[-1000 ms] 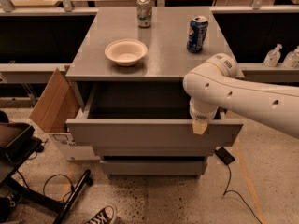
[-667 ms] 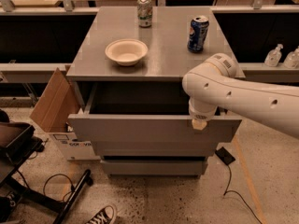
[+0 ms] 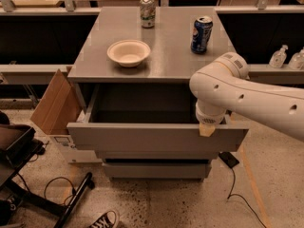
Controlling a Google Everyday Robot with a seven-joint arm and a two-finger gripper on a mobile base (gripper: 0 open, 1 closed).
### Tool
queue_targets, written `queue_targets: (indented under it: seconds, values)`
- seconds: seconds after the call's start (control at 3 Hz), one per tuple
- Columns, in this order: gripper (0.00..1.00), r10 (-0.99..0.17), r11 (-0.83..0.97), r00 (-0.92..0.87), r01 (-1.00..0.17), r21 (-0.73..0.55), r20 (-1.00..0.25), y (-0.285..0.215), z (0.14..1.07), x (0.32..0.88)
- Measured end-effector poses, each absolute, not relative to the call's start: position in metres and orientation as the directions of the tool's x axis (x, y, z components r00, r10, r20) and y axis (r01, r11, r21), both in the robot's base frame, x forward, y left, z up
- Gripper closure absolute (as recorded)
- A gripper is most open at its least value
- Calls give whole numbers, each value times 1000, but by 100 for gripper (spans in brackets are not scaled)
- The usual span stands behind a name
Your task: Open top drawer
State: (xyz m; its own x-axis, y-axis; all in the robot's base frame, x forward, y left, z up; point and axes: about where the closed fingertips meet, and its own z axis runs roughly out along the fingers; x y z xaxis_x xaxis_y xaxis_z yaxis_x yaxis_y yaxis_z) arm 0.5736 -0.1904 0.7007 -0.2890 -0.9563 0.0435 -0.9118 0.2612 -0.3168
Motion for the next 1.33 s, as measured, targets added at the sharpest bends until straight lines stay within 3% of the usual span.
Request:
queue_targets:
  seconds: [0.33,1.0,1.33]
  values:
    - [100,-966,234,-255,-933,-274,45,-191,713,548]
    - [100,-966,232,-253,-934,-272,44,-191,714,547]
    - [100,-983,170,-180,-963,-210,29,-185,731,514]
